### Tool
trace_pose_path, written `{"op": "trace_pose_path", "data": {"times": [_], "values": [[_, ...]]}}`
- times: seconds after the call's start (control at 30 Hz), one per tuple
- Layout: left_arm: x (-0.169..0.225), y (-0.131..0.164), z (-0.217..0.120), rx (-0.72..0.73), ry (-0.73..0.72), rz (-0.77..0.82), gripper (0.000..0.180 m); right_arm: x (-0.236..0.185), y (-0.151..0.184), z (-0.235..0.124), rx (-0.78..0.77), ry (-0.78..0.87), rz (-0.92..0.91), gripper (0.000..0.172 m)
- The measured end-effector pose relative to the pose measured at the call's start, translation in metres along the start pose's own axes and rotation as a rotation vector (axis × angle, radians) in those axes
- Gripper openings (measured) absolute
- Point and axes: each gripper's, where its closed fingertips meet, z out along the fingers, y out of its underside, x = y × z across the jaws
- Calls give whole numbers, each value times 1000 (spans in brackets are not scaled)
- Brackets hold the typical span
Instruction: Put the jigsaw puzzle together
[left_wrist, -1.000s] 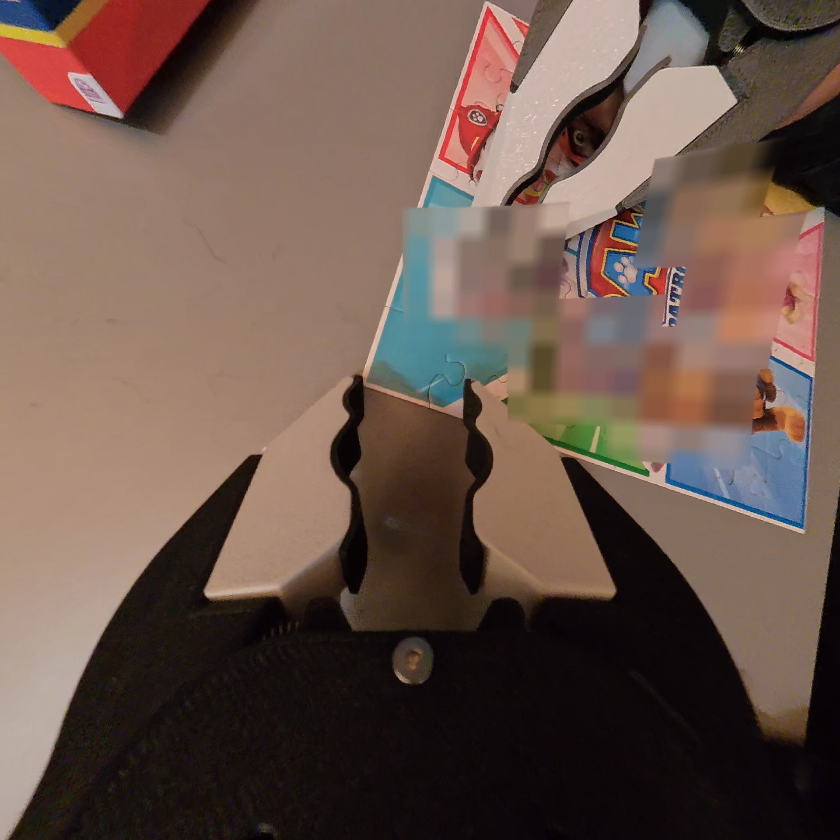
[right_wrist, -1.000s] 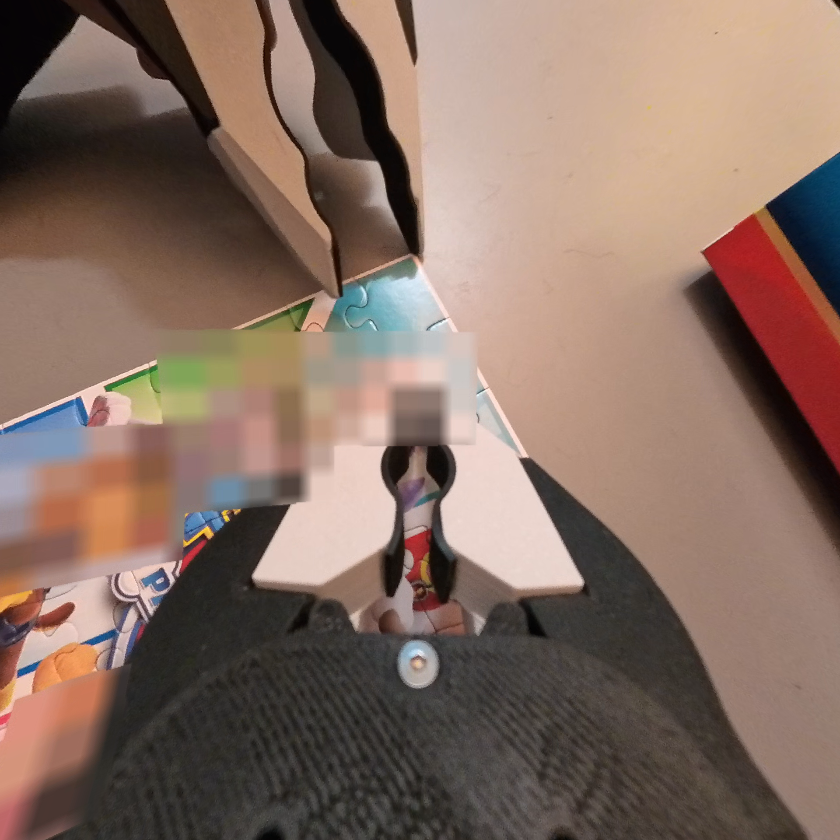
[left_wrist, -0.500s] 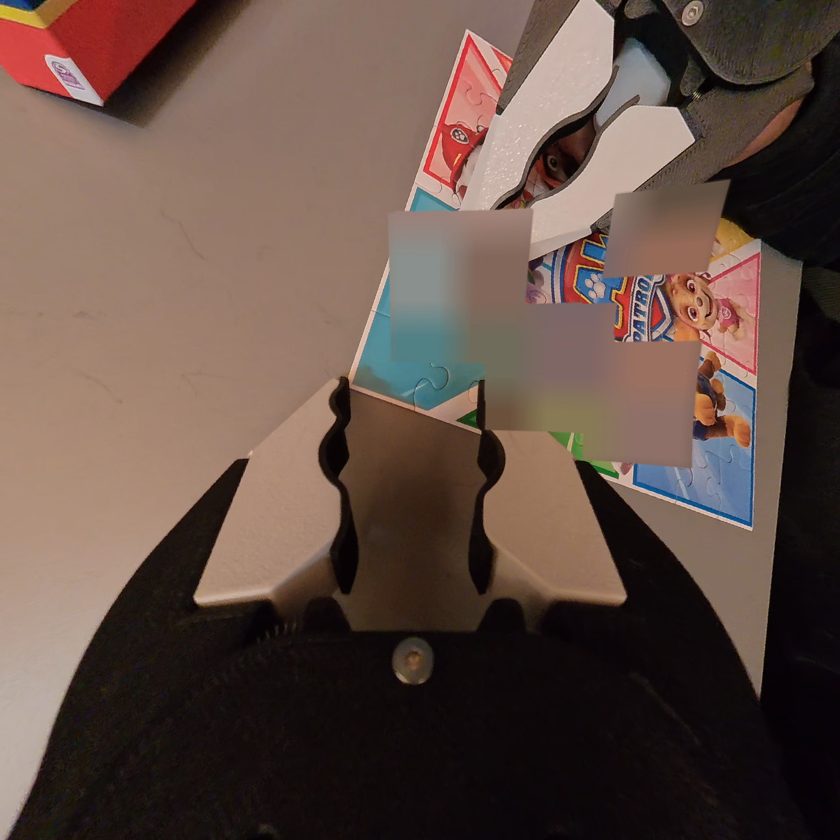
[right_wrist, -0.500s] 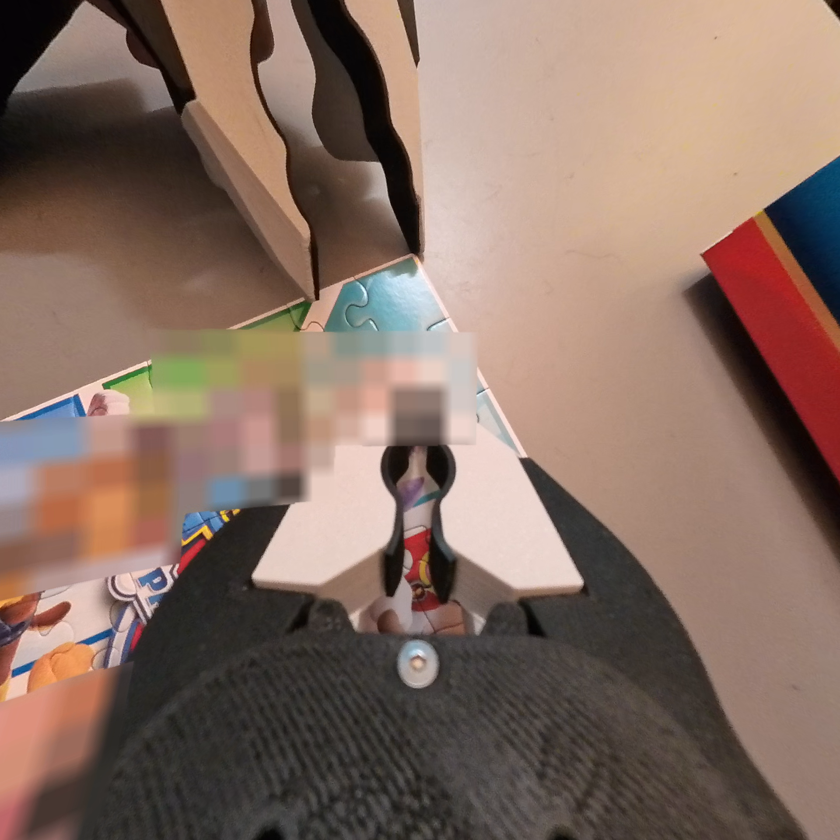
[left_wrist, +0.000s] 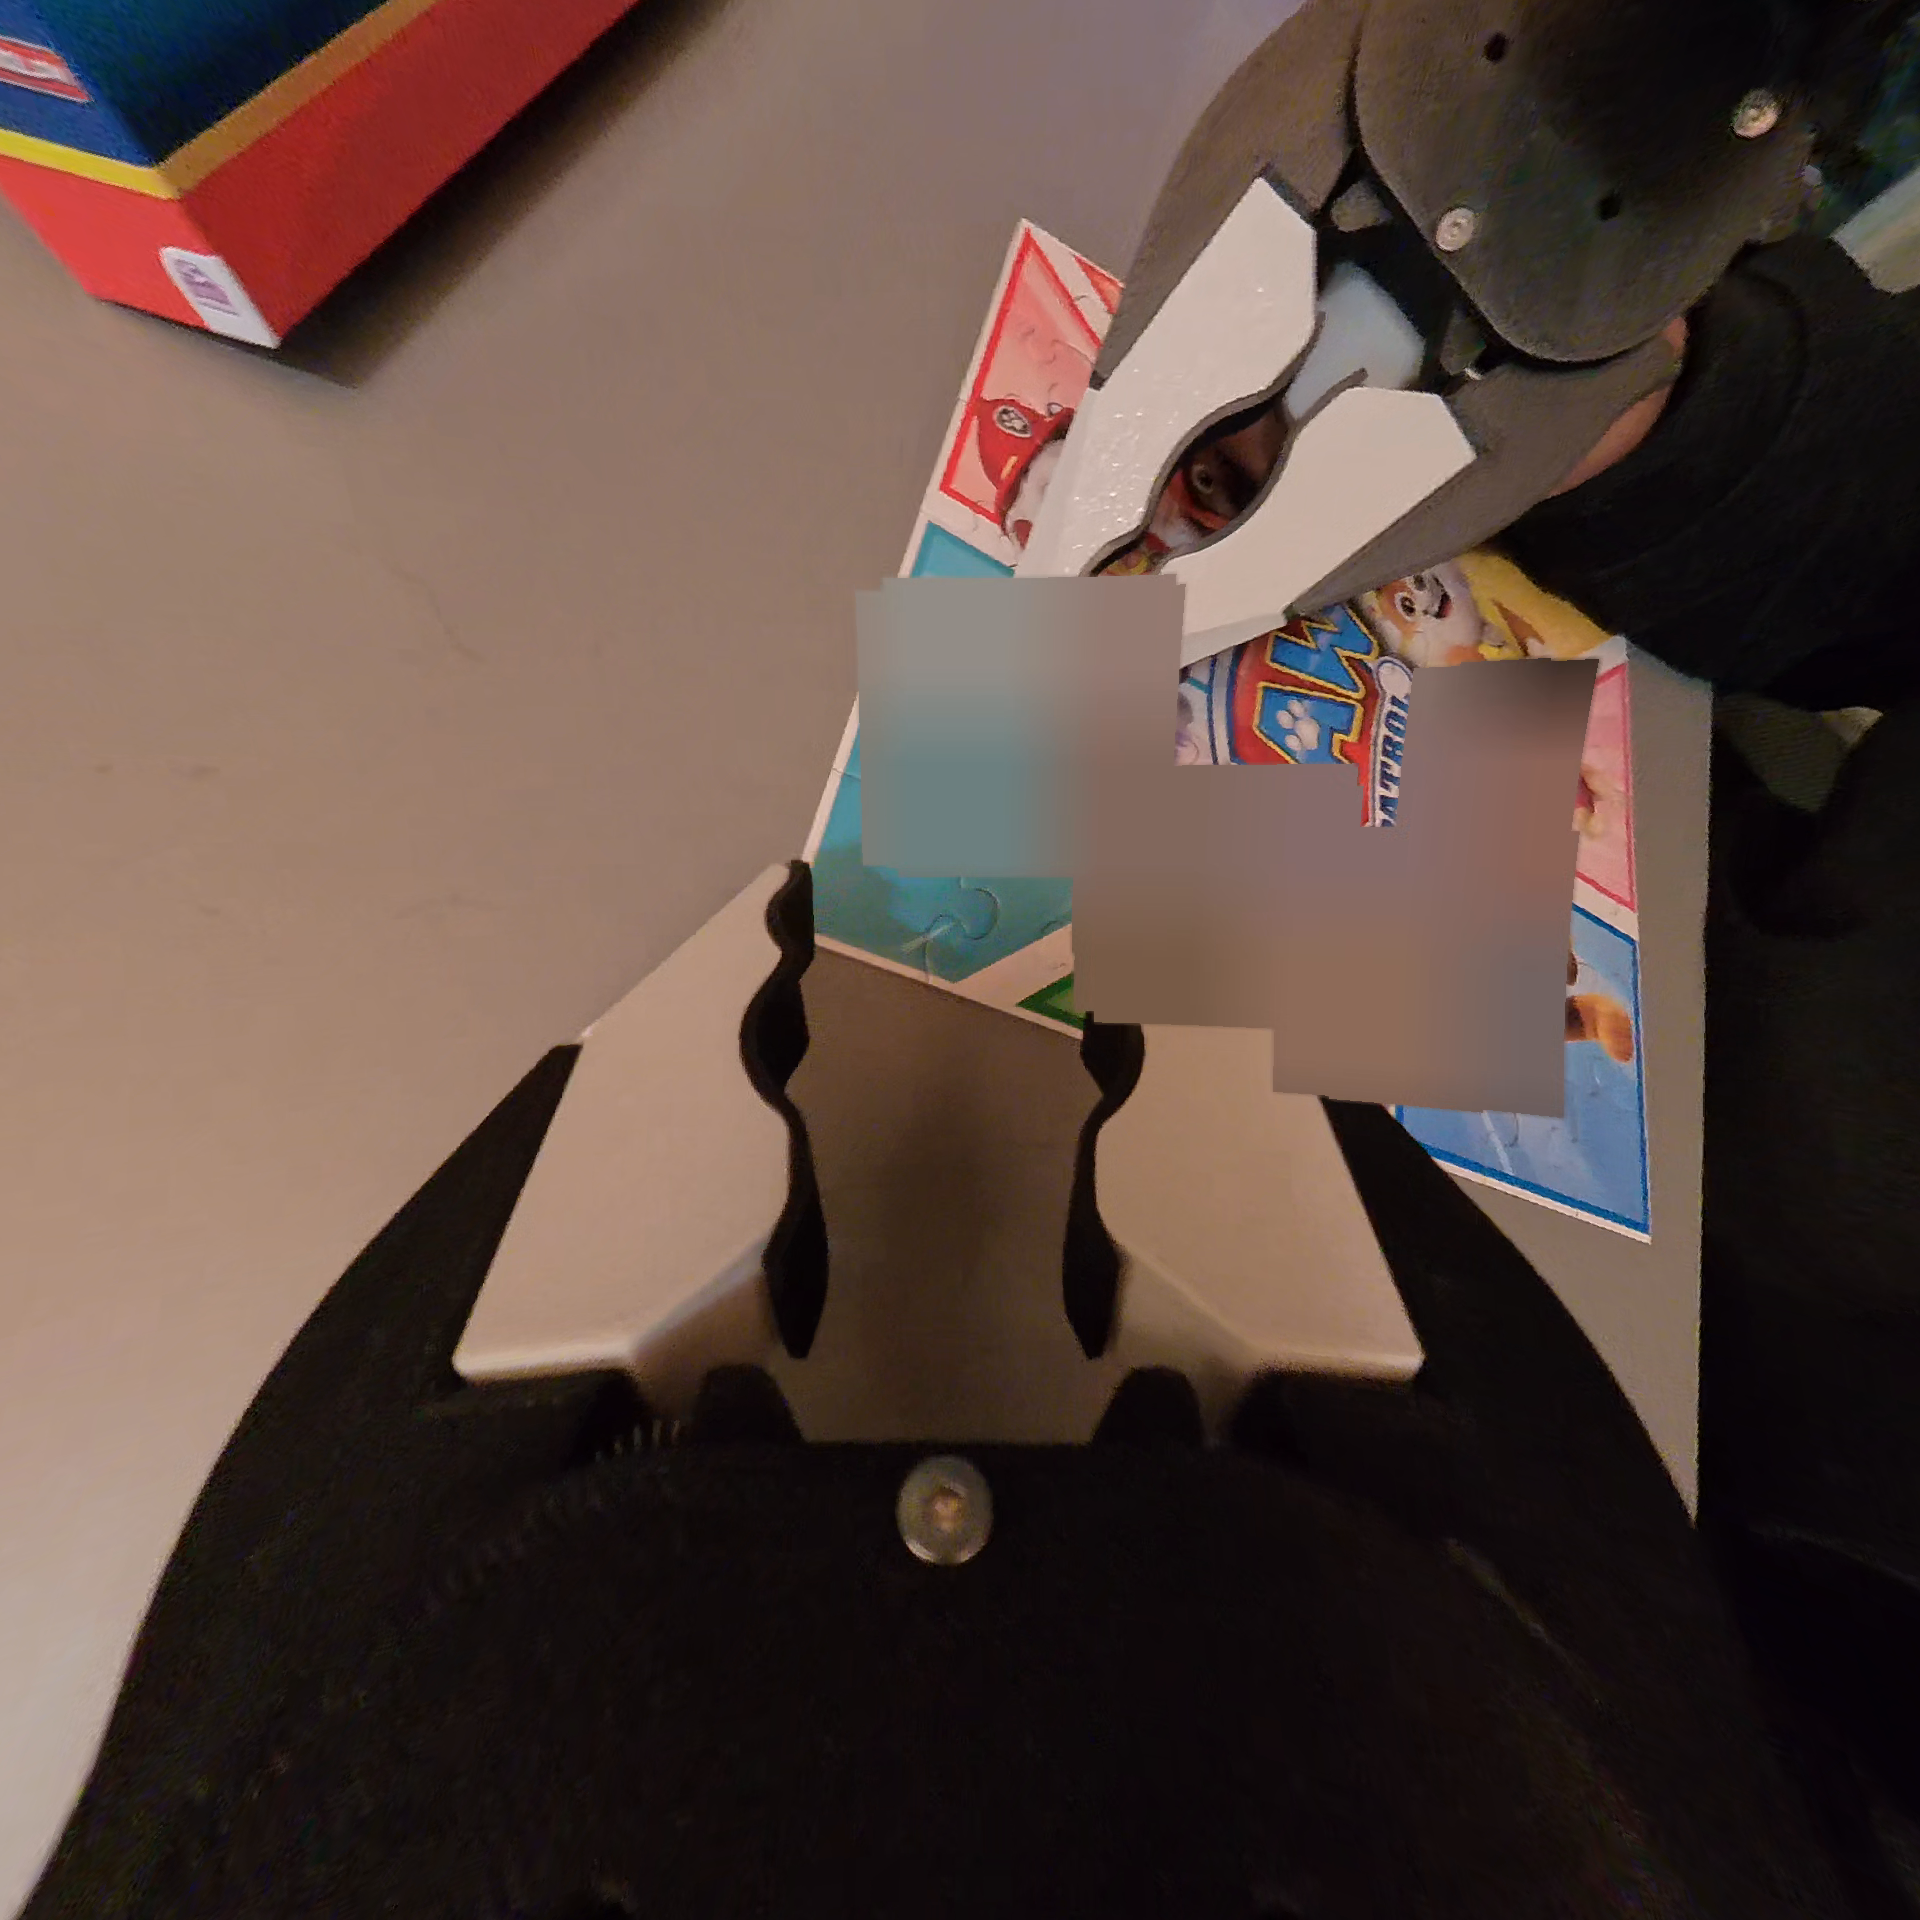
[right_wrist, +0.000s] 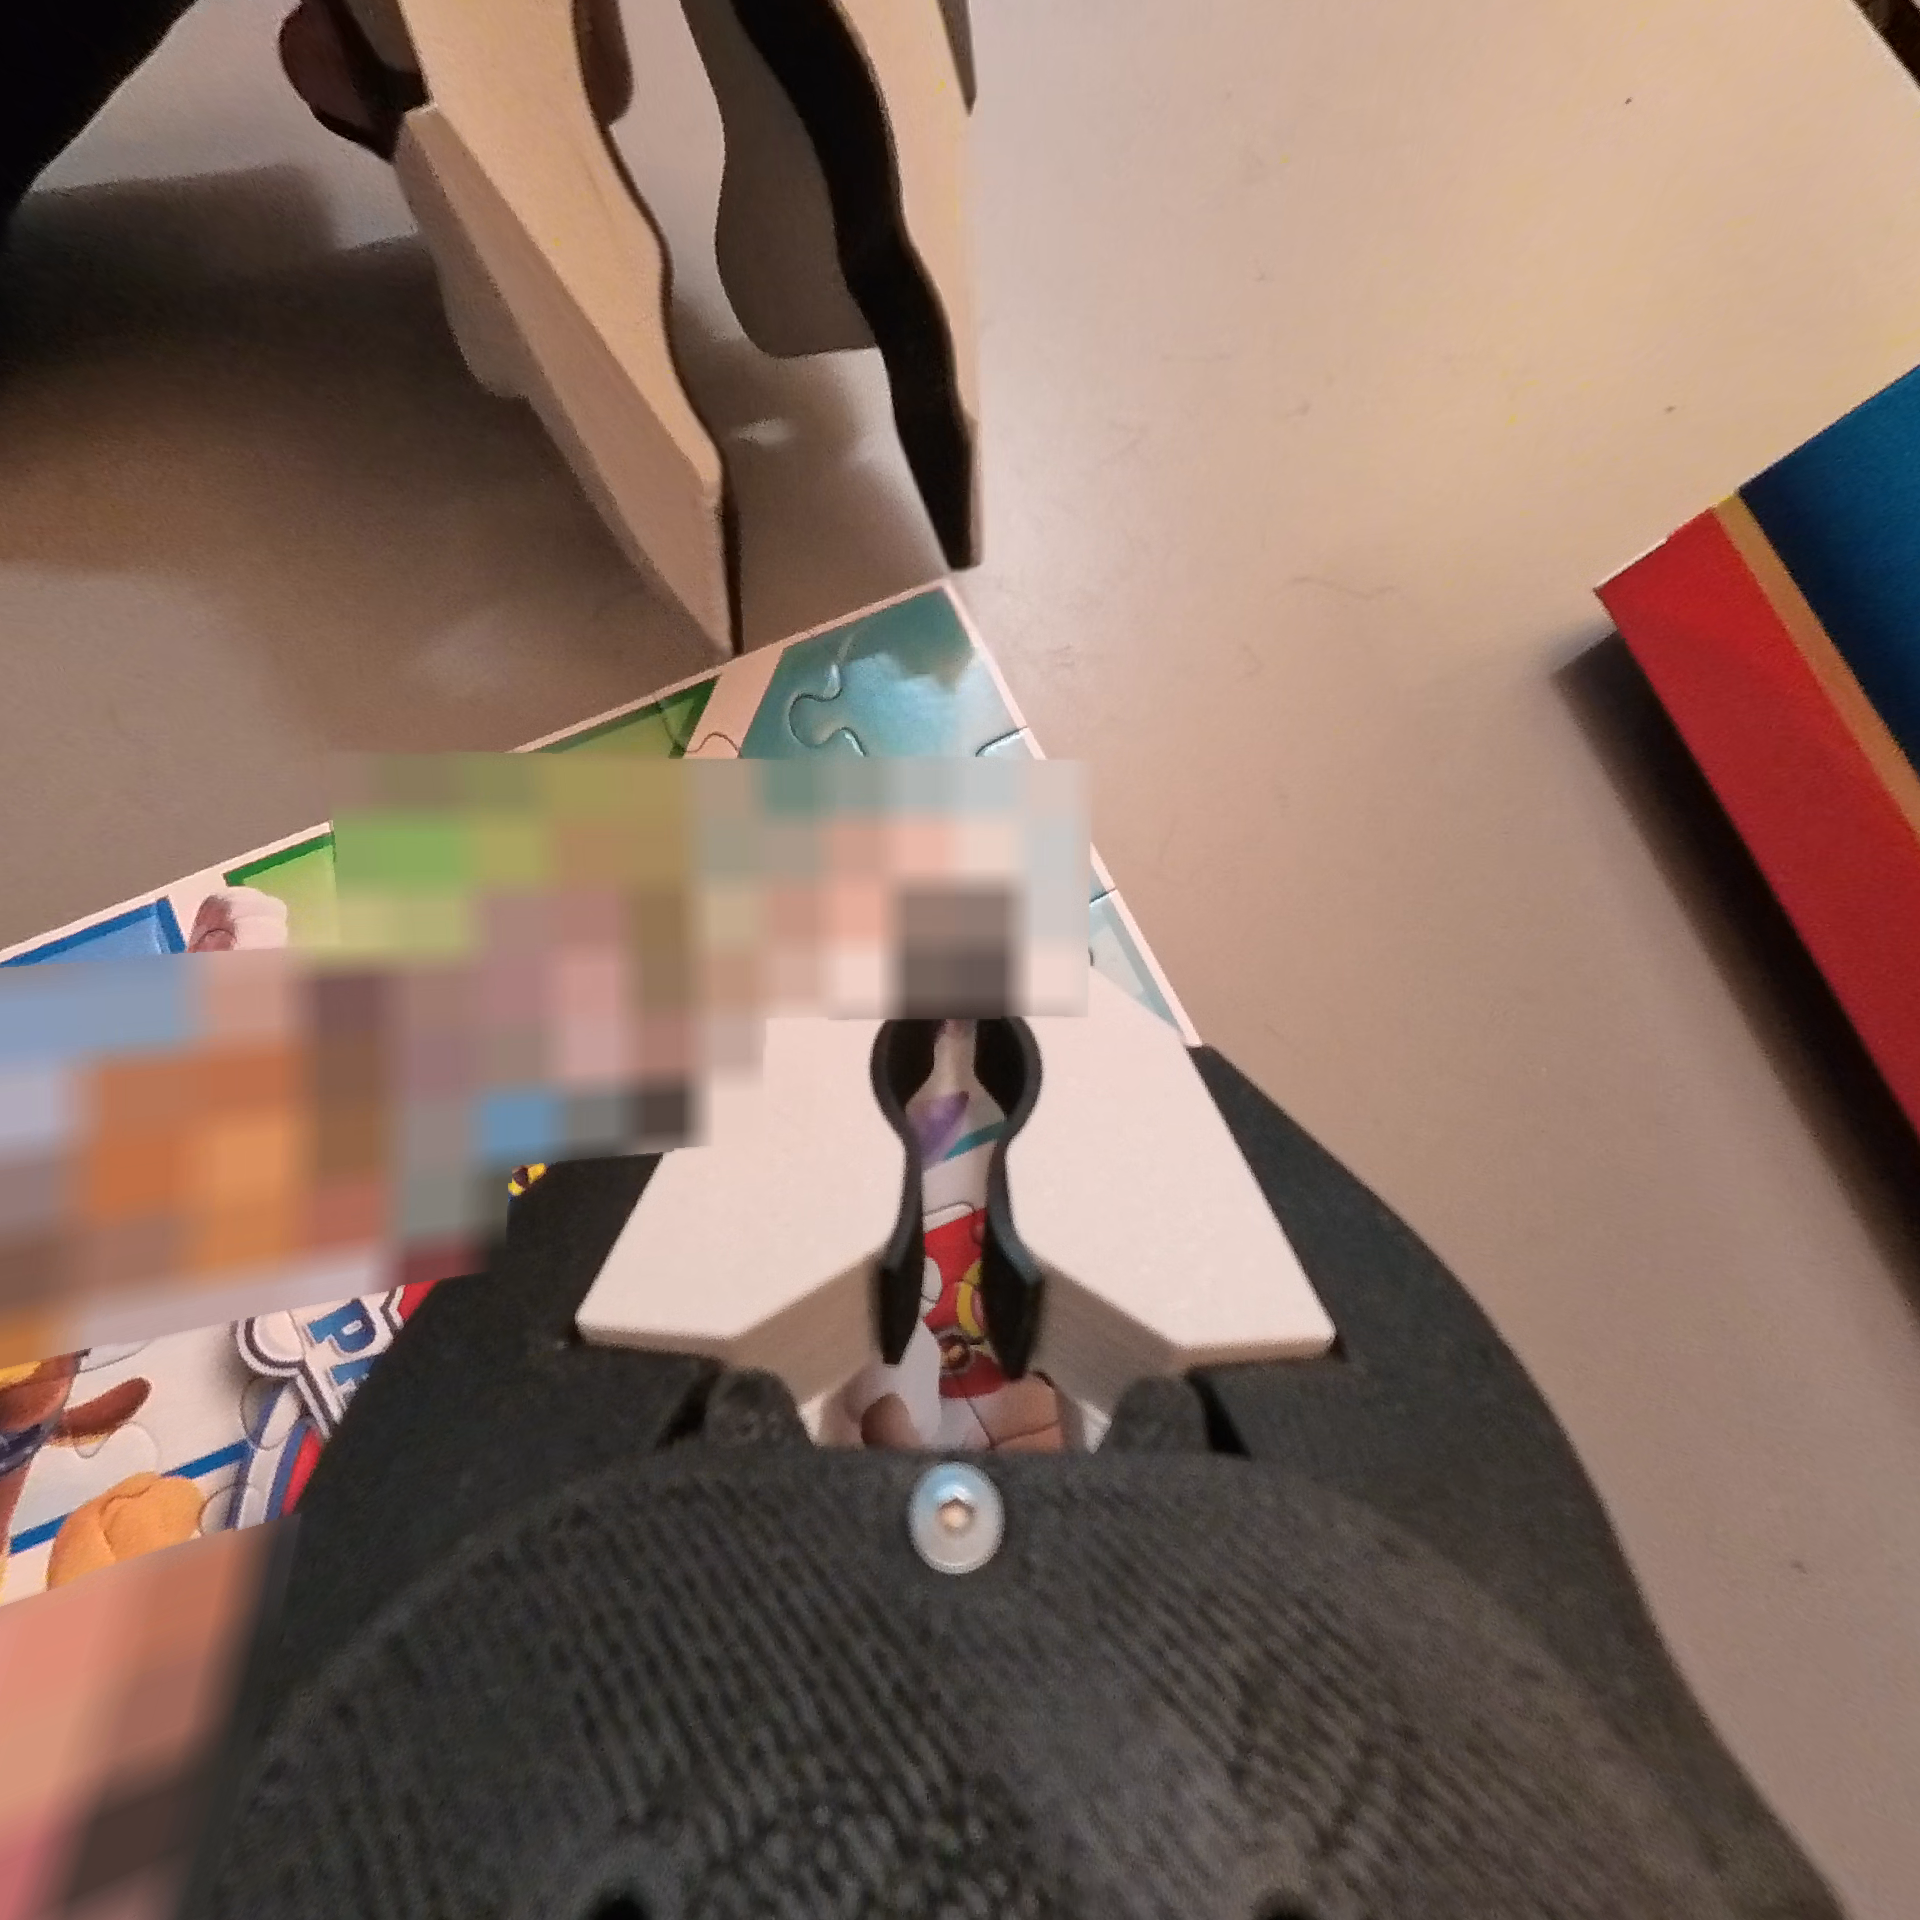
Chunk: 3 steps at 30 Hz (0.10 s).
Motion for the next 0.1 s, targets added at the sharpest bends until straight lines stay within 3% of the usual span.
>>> {"op": "trace_pose_path", "data": {"times": [0.03,0.1], "values": [[-3,0,0,-1,-18,-2,51,0,0,0,1,1,0,0],[-6,0,-1,-2,-43,9,51,0,0,0,4,1,1,0]]}}
